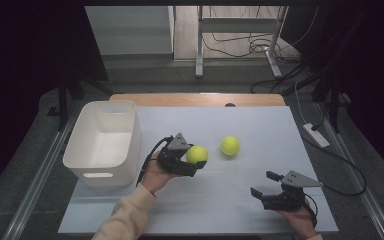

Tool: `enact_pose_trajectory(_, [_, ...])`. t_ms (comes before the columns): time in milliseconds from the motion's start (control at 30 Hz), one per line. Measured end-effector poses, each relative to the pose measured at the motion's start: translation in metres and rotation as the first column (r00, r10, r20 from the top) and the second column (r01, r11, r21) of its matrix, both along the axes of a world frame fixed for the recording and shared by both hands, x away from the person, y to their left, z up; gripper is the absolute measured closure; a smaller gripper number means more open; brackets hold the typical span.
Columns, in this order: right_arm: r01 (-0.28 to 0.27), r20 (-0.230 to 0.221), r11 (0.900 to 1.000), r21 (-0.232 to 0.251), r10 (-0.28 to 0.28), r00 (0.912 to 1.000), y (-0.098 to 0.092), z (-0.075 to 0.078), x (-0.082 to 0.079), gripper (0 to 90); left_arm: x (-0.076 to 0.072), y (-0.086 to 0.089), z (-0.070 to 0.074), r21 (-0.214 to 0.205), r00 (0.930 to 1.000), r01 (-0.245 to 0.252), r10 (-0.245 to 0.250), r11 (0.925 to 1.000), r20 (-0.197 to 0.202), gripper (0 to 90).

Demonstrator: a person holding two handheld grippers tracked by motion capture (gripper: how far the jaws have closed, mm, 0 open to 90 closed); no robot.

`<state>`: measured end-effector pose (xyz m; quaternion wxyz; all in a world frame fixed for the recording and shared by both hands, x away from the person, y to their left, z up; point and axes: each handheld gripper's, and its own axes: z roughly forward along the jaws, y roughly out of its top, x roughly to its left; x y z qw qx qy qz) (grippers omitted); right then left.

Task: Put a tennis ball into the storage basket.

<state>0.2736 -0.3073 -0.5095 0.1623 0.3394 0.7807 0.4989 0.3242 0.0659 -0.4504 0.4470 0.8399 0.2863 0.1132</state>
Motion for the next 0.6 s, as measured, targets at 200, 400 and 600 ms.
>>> enact_pose_trajectory(200, [0.000, -0.001, 1.0000, 0.000, 0.000, 1.0000, 0.000, 0.000, 0.000, 10.4, -0.003, 0.005, 0.005, -0.022, 0.9998, -0.010, 0.011, 0.9997, 0.019, 26.6])
enact_pose_trajectory(400, [0.002, -0.004, 1.0000, 0.000, -0.002, 1.0000, 0.000, 0.000, 0.000, 10.4, -0.004, 0.009, 0.009, -0.034, 0.9992, -0.016, 0.017, 0.9993, 0.035, 26.6])
enact_pose_trajectory(600, [0.002, -0.002, 1.0000, -0.001, -0.002, 1.0000, 0.000, 0.000, 0.000, 10.4, -0.005, 0.012, 0.011, -0.046, 0.9989, -0.020, 0.022, 0.9987, 0.041, 26.7])
